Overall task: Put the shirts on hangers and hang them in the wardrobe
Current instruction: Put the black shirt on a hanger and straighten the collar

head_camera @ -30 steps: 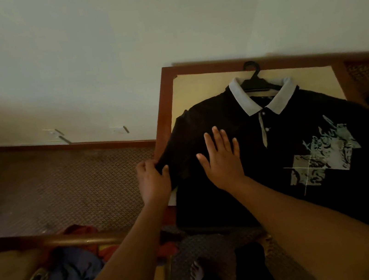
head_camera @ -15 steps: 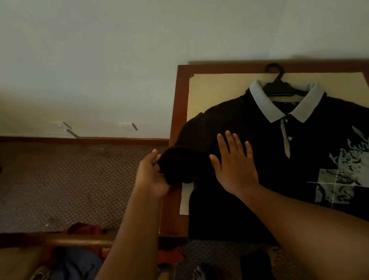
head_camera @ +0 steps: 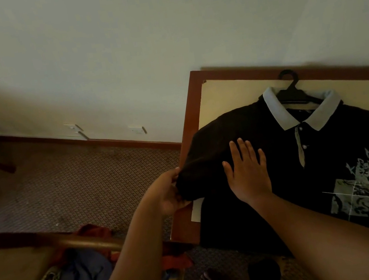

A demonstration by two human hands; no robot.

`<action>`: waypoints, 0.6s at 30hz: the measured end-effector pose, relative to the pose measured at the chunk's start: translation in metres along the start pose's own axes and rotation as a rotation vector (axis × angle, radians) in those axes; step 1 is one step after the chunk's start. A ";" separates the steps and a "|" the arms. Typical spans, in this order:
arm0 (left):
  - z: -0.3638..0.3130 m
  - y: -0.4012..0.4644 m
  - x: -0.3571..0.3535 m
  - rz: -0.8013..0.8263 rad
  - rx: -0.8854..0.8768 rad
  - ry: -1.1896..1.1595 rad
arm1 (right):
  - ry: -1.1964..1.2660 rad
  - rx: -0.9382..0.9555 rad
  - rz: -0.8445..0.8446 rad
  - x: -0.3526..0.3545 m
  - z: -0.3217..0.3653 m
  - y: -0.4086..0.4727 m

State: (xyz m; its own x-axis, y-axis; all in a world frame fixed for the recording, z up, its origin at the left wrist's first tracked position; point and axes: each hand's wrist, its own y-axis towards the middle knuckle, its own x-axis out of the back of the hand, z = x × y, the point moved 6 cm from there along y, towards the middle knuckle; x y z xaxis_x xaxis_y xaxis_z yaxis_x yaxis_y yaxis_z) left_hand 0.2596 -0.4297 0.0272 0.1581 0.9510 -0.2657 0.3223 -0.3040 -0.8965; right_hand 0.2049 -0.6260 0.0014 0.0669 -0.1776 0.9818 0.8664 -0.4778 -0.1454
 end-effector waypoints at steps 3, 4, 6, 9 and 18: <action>-0.004 0.004 -0.003 0.070 -0.086 -0.060 | -0.001 0.001 0.004 -0.001 0.000 0.000; -0.008 0.004 -0.005 0.078 -0.134 -0.092 | 0.003 0.002 0.005 -0.001 0.000 0.000; -0.015 0.002 -0.002 -0.001 -0.277 -0.177 | 0.004 0.000 0.008 0.000 -0.001 0.001; -0.028 -0.013 0.009 -0.194 -0.612 -0.195 | 0.000 -0.003 0.013 0.000 -0.001 0.001; -0.056 0.030 0.004 -0.138 -0.618 0.187 | -0.002 -0.003 0.007 0.004 0.001 0.000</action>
State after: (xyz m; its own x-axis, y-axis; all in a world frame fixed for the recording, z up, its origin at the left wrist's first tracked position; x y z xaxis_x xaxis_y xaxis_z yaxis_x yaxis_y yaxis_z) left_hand 0.3227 -0.4382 0.0189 0.2182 0.9748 -0.0465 0.8190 -0.2088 -0.5345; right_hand 0.2057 -0.6254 0.0055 0.0742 -0.1791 0.9810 0.8644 -0.4790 -0.1528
